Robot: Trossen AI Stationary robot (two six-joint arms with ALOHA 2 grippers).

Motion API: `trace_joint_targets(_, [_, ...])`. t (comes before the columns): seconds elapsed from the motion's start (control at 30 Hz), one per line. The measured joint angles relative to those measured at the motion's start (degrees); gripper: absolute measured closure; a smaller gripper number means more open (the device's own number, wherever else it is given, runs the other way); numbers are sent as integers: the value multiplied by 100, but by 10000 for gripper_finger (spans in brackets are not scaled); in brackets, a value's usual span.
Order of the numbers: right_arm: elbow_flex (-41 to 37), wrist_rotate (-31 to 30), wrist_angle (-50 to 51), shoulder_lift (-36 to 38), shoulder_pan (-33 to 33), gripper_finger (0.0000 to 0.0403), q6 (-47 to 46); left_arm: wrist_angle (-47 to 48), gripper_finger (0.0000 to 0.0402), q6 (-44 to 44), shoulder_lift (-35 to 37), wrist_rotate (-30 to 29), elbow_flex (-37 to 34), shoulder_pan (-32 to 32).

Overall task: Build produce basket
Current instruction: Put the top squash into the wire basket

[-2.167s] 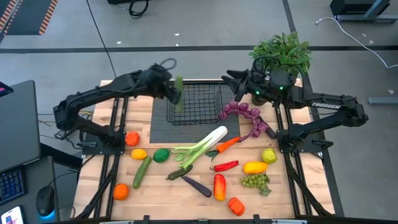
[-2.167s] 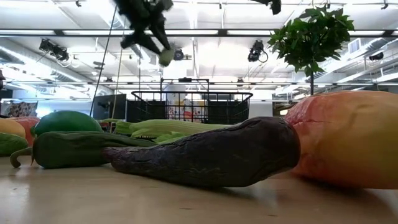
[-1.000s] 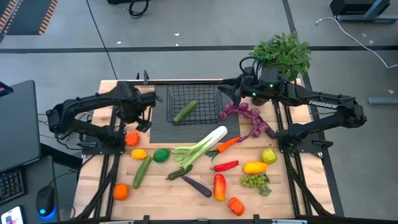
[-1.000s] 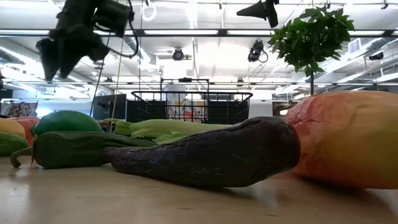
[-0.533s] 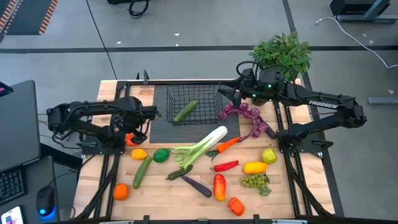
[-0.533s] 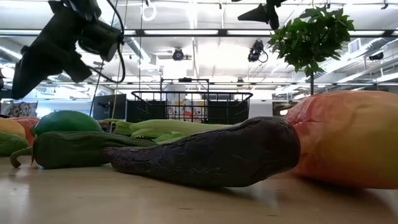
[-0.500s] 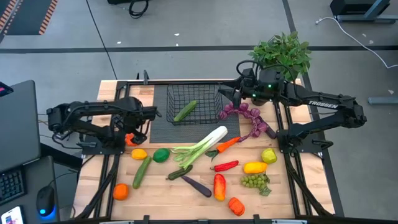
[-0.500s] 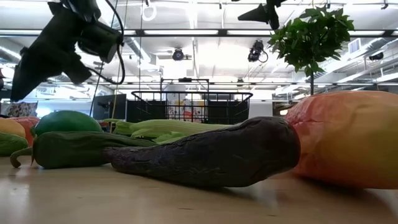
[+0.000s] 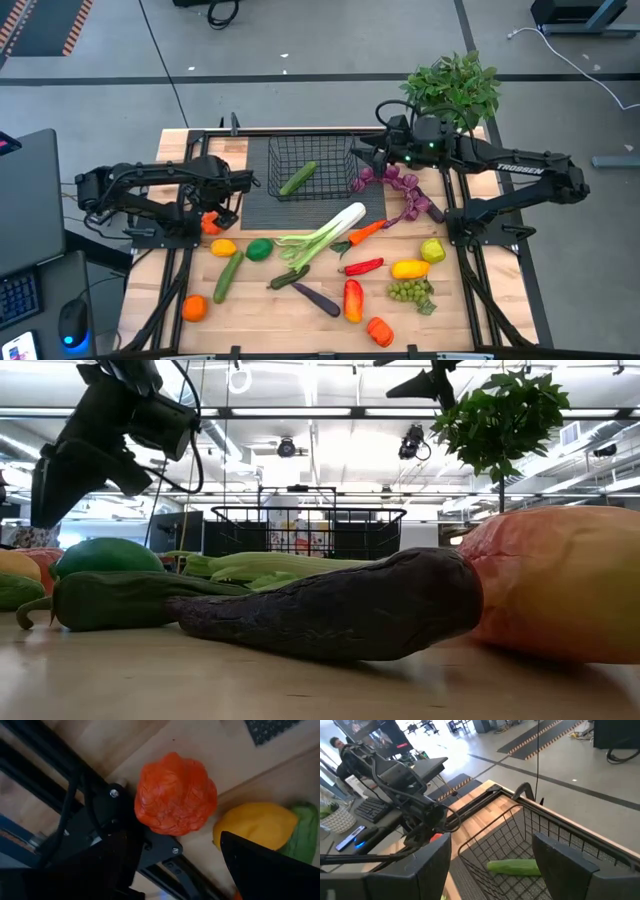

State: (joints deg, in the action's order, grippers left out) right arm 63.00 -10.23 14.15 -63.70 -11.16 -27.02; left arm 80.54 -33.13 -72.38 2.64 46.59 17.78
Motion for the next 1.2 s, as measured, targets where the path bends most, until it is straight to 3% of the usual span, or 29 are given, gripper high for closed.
trace_joint_targets(0.27, [0,-60,5,0,70,121,-21,-89,72,-1503,0,88,0,-2])
trace_joint_targets(0.57, [0,329,76,0,11,122,300,-762,80,-4048,0,109,2,-433])
trace_joint_targets(0.67, [0,505,180,0,-76,122,355,-942,92,-4971,-2,-198,2,-680])
trace_joint_targets(0.8, [0,778,340,1,-168,121,443,-691,103,-5829,-4,-573,-4,-809])
trace_joint_targets(0.97, [0,1118,373,13,-287,122,653,-257,104,-6365,-36,-716,-11,-995])
trace_joint_targets(1.2, [0,1469,374,13,-511,122,730,-313,104,-7814,-405,-755,-11,-1504])
